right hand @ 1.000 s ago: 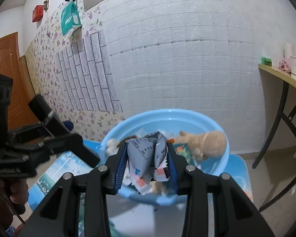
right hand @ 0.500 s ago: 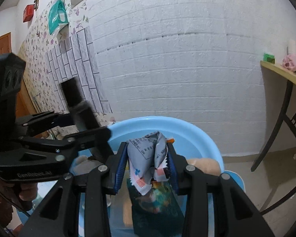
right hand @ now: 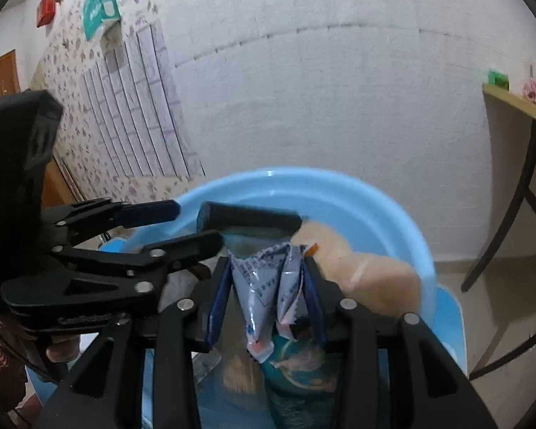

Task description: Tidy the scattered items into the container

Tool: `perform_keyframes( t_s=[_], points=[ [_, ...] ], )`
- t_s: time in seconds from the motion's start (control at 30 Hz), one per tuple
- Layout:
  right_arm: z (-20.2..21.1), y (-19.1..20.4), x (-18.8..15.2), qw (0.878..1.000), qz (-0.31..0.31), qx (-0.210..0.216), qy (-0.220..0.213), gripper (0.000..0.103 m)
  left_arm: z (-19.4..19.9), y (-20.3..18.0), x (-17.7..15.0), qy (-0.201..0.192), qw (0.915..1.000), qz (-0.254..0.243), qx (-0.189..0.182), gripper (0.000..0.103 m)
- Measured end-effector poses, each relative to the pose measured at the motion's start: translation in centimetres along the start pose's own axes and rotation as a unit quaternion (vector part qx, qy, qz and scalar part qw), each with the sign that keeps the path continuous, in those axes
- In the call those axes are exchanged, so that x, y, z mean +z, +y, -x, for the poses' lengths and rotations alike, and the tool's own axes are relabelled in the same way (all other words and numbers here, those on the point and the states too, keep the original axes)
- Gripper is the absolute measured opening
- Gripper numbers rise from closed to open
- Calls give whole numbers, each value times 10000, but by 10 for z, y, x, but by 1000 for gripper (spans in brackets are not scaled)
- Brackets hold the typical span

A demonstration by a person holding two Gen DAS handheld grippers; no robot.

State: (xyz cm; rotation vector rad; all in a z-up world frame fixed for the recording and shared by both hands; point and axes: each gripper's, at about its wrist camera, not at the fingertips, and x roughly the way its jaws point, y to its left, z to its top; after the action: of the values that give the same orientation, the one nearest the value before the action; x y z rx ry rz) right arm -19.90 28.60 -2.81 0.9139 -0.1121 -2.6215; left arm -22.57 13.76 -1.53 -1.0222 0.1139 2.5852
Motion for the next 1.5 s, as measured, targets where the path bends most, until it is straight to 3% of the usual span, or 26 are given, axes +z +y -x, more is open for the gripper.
perform_keyframes(
  t_s=[0.23, 0.37, 0.57, 0.77, 0.9, 1.07, 1.5],
  points=[
    [6, 6, -5, 9997, -226, -40, 124, 53, 25, 11, -17, 43, 9993, 362, 59, 77],
    [20, 11, -5, 9997, -181, -130, 95, 54, 49, 8, -19, -72, 9993, 336, 162, 90],
    [48, 17, -6, 9994, -229, -259, -4, 55, 92, 0, -20, -338, 9984, 296, 332, 99],
    [80, 35, -8, 9992, -296, -204, -173, 55, 138, -5, -28, -565, 9962, 160, 636, 102],
    [96, 59, -13, 9985, -11, -455, -290, 55, 162, -8, -33, -588, 9944, 157, 867, 103],
    [123, 89, -19, 9965, 212, -611, -525, 68, 194, -10, -46, -765, 9932, 229, 842, 103],
    [142, 105, -22, 9961, -109, -773, -421, 74, 228, -12, -62, -892, 9915, 316, 890, 103]
  ],
)
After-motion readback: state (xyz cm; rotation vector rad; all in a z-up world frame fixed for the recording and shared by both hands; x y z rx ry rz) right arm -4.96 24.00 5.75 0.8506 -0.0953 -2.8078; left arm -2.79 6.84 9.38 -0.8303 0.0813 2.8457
